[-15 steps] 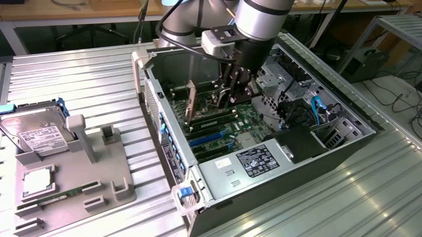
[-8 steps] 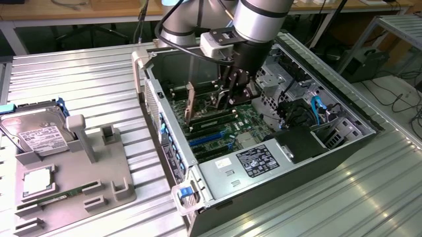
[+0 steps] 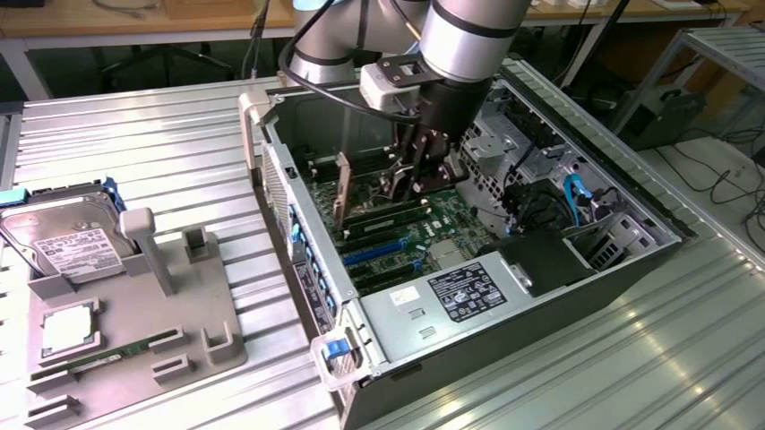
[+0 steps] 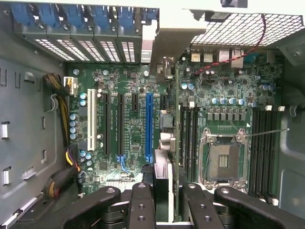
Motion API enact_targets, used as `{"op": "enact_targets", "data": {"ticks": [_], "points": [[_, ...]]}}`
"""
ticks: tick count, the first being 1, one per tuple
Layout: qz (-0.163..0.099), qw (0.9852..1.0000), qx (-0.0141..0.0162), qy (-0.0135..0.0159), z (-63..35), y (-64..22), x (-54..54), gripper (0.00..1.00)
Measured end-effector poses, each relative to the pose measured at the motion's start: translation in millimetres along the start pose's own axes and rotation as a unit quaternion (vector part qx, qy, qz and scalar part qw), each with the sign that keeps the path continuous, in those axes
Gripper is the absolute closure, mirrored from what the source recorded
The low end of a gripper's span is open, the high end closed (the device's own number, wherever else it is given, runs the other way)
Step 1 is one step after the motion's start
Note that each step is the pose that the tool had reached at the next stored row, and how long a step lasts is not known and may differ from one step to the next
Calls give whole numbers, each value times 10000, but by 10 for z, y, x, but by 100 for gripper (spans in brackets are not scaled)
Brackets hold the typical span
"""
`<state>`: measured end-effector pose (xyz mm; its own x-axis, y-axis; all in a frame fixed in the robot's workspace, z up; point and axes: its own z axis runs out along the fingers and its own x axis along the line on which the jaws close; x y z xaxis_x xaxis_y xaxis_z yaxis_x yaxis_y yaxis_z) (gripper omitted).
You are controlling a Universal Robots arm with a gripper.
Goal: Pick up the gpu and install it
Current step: 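Insert the gpu into the slot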
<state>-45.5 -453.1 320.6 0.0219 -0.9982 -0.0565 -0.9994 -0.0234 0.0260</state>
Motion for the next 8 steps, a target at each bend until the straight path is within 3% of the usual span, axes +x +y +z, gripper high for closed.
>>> {"op": "enact_targets", "data": {"ticks": [8], "points": [[17,10000,1,0,71,2,4,72]]}}
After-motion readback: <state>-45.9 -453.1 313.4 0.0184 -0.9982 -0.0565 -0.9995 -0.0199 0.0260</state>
